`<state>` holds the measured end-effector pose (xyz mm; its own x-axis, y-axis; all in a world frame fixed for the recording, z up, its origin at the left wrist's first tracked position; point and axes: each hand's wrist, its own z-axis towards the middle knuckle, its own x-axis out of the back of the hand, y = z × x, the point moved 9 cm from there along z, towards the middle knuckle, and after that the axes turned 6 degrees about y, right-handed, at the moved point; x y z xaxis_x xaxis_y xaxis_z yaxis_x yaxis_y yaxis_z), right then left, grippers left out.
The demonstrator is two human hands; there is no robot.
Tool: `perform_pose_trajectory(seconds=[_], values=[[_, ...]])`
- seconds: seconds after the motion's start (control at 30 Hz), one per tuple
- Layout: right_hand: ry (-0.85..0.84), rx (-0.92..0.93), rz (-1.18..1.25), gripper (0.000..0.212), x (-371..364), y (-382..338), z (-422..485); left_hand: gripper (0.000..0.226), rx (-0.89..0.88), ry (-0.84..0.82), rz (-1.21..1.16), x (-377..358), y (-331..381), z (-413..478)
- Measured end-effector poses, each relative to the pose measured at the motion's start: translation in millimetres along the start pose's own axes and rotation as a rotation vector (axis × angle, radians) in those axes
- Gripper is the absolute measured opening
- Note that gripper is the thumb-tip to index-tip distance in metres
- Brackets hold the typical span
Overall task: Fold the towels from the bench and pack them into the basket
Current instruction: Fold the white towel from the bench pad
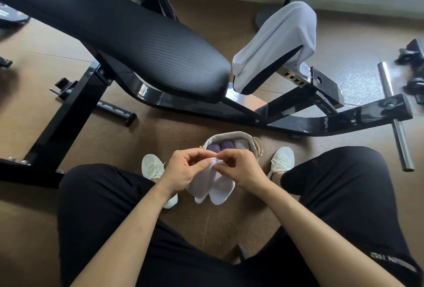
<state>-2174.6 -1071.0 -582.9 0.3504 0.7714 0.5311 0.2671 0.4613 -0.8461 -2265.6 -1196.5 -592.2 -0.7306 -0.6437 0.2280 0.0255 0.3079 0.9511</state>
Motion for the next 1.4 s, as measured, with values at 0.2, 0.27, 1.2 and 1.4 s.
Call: perform_pose_trajectory(seconds=[0.2, 0.27, 1.2, 1.4], values=[[0.139, -0.119, 0.067, 0.010, 24.3, 15.7, 7.9, 0.020, 0.043, -0.009, 0.133, 13.8, -15.2, 2.2], [0.189, -0.151, 0.081, 0.008, 33.1, 23.6, 7.6, 0.010, 0.067, 0.039, 0.228, 21.4, -22.0, 2.1], [0.335, -0.267, 0.337, 0.013, 25.0, 22.5, -8.6, 0.015, 0.063, 0.204, -0.076, 7.4, 0.3, -1.6], [0.328, -0.199, 0.330, 0.017, 9.4, 7.7, -13.0, 0.019, -0.001, 0.164, -0.128, -0.6, 5.8, -5.4]])
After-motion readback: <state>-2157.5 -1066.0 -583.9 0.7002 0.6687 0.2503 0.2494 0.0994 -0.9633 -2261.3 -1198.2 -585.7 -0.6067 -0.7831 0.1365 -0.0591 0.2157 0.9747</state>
